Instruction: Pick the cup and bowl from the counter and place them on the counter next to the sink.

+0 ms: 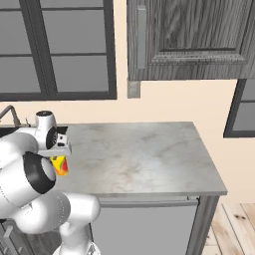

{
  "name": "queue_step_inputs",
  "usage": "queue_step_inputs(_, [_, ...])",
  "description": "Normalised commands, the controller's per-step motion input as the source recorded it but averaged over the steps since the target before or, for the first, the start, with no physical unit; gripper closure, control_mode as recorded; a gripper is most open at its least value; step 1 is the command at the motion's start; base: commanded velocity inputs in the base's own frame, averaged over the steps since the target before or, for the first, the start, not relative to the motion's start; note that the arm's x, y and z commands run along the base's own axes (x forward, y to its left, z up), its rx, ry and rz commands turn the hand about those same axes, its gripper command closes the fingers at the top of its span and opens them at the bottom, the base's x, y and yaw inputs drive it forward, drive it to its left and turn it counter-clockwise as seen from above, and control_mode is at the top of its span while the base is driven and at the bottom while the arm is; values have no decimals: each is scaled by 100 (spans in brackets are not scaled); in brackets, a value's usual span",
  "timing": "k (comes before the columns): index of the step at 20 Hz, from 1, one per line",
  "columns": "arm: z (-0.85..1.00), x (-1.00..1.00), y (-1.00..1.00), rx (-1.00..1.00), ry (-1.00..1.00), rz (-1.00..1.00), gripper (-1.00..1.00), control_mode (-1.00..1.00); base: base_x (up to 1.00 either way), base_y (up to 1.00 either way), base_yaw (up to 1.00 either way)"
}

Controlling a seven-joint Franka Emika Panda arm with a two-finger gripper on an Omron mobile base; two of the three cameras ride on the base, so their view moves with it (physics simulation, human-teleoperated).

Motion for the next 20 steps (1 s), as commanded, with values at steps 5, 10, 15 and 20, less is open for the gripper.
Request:
queue_step_inputs(5, [-9,0,0,0,0,1,100,-100,0,0,0])
queue_step_inputs(10, [0,0,0,0,0,0,-100,-100,0,0,0])
queue_step_inputs(15, [0,0,0,0,0,0,-100,-100,0,0,0])
queue_step_inputs(20, [0,-2,0,0,0,0,-100,-100,0,0,0])
